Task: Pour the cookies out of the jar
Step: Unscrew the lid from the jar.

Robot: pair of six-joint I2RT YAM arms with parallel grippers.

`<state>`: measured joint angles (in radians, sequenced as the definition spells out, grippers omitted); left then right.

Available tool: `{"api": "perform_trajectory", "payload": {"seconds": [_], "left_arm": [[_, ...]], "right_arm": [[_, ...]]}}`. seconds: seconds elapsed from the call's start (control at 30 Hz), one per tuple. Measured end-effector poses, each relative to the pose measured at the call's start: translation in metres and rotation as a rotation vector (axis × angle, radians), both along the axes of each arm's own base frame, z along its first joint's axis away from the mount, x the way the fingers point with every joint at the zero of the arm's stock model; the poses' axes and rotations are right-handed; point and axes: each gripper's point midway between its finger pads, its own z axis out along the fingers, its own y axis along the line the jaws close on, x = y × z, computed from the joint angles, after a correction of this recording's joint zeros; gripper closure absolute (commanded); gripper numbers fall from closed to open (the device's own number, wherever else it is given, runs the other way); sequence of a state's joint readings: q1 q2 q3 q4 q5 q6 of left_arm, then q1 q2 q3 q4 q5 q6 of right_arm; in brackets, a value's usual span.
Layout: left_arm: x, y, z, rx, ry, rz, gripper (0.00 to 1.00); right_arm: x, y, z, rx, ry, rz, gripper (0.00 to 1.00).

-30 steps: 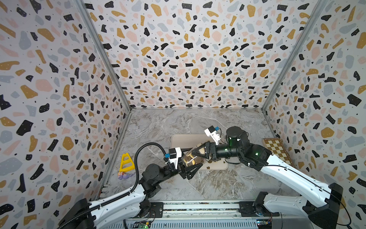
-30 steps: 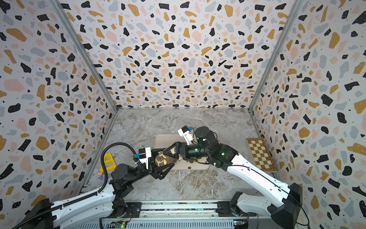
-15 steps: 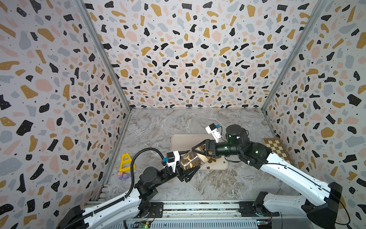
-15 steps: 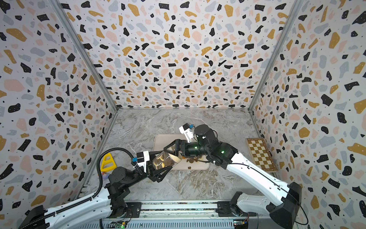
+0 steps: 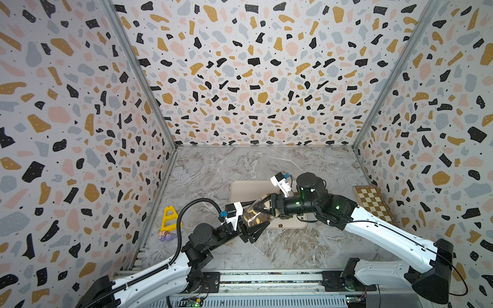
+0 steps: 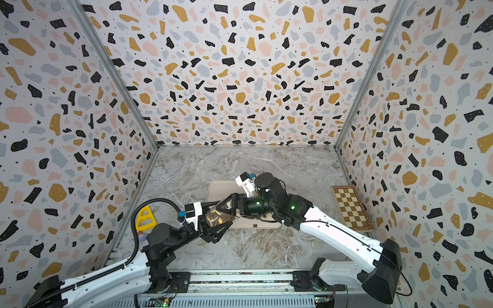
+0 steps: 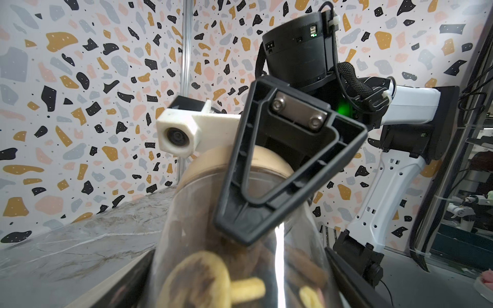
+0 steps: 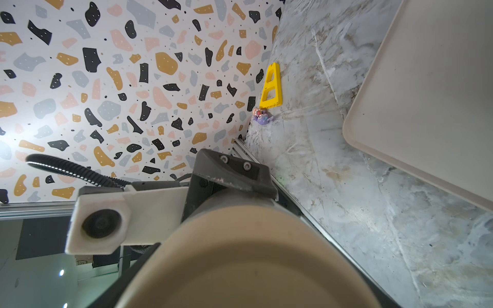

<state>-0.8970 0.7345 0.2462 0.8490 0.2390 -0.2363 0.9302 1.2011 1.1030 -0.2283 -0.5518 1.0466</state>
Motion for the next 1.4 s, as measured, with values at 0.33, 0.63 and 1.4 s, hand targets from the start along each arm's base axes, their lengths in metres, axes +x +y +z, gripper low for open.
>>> {"api": "perform_trajectory", "payload": {"seconds": [0.33, 0.63, 1.4], "left_arm": [[0.005, 0.011, 0.017, -0.080, 0.006, 0.051, 0.01], [0.002, 0.017, 0.027, -0.126, -0.004, 0.051, 0.01], [0.001, 0.006, 0.008, -0.106, 0.055, -0.003, 0.00]], "right_arm": [[0.000, 0.005, 0.014, 0.060, 0.003, 0.006, 0.52], [-0.004, 0.010, 0.019, 0.109, 0.019, 0.028, 0.52], [-0.002, 0.014, 0.033, 0.176, 0.004, 0.011, 0.53]]}}
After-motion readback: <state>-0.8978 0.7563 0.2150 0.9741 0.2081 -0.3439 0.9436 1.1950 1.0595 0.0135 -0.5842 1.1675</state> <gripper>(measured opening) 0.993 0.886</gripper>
